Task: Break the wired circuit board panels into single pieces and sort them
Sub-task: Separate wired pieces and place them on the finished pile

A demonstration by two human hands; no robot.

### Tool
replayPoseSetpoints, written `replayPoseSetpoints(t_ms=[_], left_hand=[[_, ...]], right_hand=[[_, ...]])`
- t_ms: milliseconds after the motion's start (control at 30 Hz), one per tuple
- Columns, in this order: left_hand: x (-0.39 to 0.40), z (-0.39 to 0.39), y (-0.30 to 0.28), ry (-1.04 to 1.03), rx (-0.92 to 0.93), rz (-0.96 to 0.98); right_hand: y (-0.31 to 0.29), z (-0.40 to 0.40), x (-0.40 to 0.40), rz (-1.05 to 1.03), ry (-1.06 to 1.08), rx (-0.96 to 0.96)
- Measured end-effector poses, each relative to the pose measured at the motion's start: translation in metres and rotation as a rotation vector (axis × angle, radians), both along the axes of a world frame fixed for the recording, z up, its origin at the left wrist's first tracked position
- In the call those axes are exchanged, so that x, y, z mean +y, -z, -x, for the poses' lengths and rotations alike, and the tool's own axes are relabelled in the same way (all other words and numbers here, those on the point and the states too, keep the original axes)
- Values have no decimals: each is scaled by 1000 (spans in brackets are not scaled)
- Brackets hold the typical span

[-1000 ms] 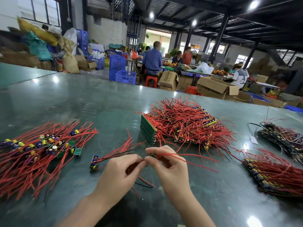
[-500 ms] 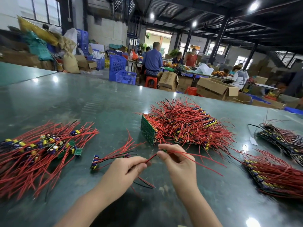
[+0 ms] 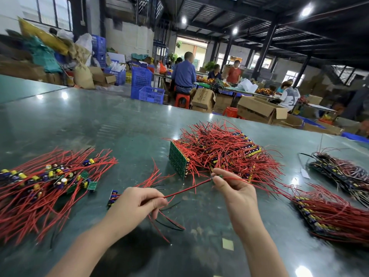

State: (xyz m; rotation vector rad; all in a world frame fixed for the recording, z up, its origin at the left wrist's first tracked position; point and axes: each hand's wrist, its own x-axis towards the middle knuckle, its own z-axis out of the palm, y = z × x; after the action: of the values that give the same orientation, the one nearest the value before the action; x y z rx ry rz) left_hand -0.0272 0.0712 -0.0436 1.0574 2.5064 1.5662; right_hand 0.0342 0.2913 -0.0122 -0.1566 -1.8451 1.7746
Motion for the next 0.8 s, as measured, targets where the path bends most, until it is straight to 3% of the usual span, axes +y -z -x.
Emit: replayPoseSetpoints(t_ms=[67, 200, 367, 567, 633, 700, 800], left_hand=[[-3, 0, -1, -58, -7, 23], [-2, -2, -3, -349, 119, 269], [-1, -4, -1, -431, 230, 411], [15, -14, 7, -535, 710, 271], [23, -19, 7, -414, 714, 151], [27, -23, 6, -293, 603, 16], [25, -27, 3, -260, 560, -116]], right_hand=[[-1, 0, 4, -21, 14, 5], [5, 4, -8, -126, 85, 52], [9, 4, -10, -181, 93, 32], [2, -1, -19, -60, 9, -19], [4, -3, -30, 19, -85, -40], [8, -4, -42, 92, -190, -73], [10, -6, -52, 150, -318, -72]])
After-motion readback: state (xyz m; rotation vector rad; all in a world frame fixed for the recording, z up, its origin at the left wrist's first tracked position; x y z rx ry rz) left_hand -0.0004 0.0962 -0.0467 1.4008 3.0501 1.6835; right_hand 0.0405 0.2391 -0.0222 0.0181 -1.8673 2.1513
